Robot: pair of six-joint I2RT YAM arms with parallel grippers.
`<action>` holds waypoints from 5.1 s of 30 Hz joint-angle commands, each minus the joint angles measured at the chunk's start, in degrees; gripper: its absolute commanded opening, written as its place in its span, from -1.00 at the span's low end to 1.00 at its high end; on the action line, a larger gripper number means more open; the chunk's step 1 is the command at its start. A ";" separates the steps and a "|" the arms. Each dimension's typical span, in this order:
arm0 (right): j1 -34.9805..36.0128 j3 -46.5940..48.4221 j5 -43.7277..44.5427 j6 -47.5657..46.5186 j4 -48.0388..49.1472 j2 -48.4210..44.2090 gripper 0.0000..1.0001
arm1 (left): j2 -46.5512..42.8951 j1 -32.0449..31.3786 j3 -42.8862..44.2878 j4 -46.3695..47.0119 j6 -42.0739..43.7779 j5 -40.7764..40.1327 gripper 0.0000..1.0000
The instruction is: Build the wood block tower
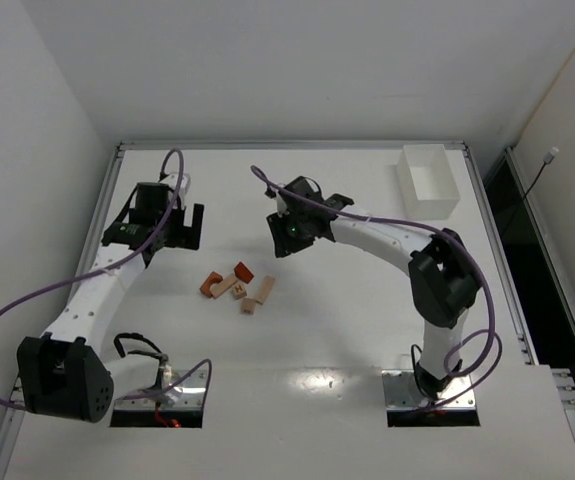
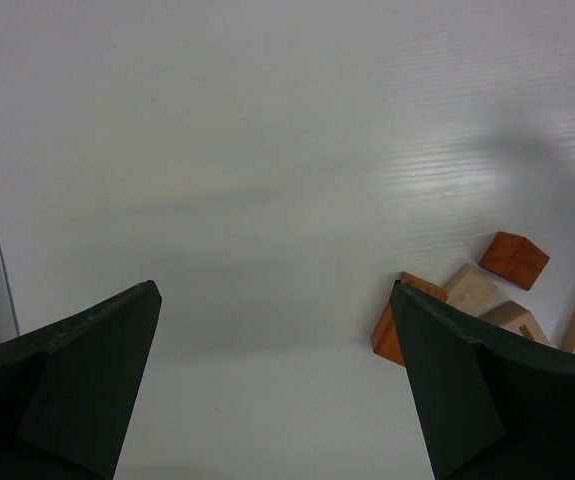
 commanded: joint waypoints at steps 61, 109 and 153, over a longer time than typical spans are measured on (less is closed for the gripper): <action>6.39 17.22 -28.77 -118.86 -28.91 19.14 0.16 | 9.80 14.57 6.96 -2.40 5.41 6.99 1.00; 3.33 27.33 -11.72 -45.25 -11.06 10.09 -1.00 | 10.15 12.91 6.88 3.40 -4.07 1.64 1.00; -2.30 12.04 21.85 21.07 -2.63 15.36 -1.00 | 12.95 6.83 6.44 4.19 -6.81 -4.88 1.00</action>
